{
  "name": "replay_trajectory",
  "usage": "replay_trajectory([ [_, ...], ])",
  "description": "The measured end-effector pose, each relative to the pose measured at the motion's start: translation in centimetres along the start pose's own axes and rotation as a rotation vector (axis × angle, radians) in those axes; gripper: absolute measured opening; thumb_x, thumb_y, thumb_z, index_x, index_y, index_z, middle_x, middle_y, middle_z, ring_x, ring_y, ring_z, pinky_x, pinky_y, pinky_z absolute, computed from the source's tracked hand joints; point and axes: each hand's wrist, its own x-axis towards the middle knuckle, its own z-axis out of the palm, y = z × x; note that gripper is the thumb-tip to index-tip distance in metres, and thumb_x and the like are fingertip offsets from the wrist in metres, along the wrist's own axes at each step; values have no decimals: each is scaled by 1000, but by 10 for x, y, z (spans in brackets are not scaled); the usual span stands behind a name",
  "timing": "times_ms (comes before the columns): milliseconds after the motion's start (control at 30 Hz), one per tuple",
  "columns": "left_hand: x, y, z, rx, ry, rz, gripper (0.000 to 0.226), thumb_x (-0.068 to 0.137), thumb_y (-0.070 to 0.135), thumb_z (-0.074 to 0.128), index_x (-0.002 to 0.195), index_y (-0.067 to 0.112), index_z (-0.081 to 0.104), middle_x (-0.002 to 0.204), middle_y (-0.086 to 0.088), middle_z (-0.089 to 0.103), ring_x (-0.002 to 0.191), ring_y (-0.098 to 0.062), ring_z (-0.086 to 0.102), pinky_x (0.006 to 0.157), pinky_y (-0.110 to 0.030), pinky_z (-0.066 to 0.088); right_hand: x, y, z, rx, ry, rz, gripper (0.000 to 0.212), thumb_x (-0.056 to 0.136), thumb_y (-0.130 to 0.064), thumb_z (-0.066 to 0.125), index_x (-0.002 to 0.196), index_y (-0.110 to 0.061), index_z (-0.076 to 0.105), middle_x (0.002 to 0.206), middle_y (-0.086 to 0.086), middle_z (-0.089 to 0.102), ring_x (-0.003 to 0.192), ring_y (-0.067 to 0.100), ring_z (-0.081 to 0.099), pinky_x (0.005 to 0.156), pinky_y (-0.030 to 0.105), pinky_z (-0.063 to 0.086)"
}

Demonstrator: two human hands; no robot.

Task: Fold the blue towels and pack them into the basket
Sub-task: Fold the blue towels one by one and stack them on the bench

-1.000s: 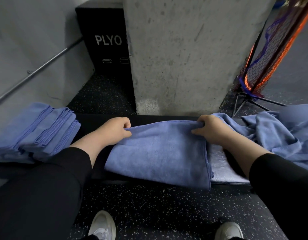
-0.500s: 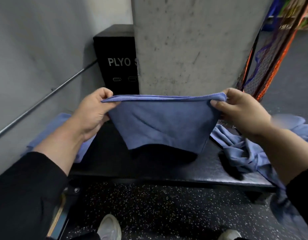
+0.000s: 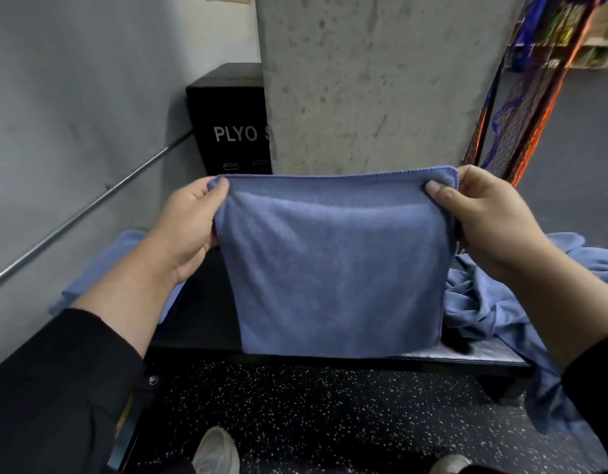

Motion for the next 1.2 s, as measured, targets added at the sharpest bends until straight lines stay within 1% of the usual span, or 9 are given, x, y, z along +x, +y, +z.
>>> replay_trajectory([
  [133,-2,-7,-3,72,-142,-96,29,109,24,43,102,11,67,92,-3,74,83,-11,70,68,-26,56,-1,16,-4,92,-114,144,32,91,-23,71,105,3,58,92,17,65,84,27,59,76,42,47],
  [333,8,-27,-13,121,-140,-193,29,107,23,45,104,8,70,93,-5,76,85,-14,71,69,-25,58,3,32,-7,158,-228,248,81,65,-36,83,120,14,51,105,19,64,95,26,61,77,35,57],
  [433,20,-46,-17,142,-152,-247,30,106,21,47,114,2,69,110,-16,74,101,-21,69,91,-34,52,12,45,-2,164,-214,283,67,71,-30,79,116,13,53,103,18,64,94,27,60,78,39,52],
  [567,53,-63,-2,192,-102,-188,26,107,18,47,107,8,70,97,-7,76,87,-13,70,78,-24,55,48,67,13,174,-102,317,18,90,-19,73,100,-8,64,96,15,67,90,27,61,79,41,48],
  [733,111,-119,1,337,215,-164,43,98,30,60,140,22,53,115,2,67,103,-15,64,91,-33,54,100,127,32,-165,163,357,39,89,-30,76,121,-14,61,106,6,69,89,27,65,66,29,55],
  [800,106,-140,3,592,176,-215,50,98,32,62,145,21,47,107,5,65,101,-15,62,85,-28,49,101,155,41,-485,125,337,53,87,-36,77,131,-15,55,118,7,66,99,26,65,75,30,55],
  [933,80,-170,4,1112,-89,-383,58,93,46,65,141,17,50,135,-6,59,120,-26,58,88,-34,45,72,189,57,-909,-248,383,47,88,-38,72,126,-15,55,123,11,63,107,29,60,79,30,41],
  [1067,75,-170,-6,1271,-191,-513,46,89,52,67,104,8,67,106,-9,73,87,-27,70,73,-34,54,46,201,55,-998,-354,332,58,87,-32,72,139,-18,51,133,7,55,119,27,56,88,29,40],
  [1200,64,-160,-10,1058,-310,-808,46,89,53,69,101,8,68,90,-10,75,63,-23,69,61,-32,57,44,201,37,-1011,-303,365,28,82,-41,73,82,-21,54,77,-2,60,80,27,61,57,31,35],
])
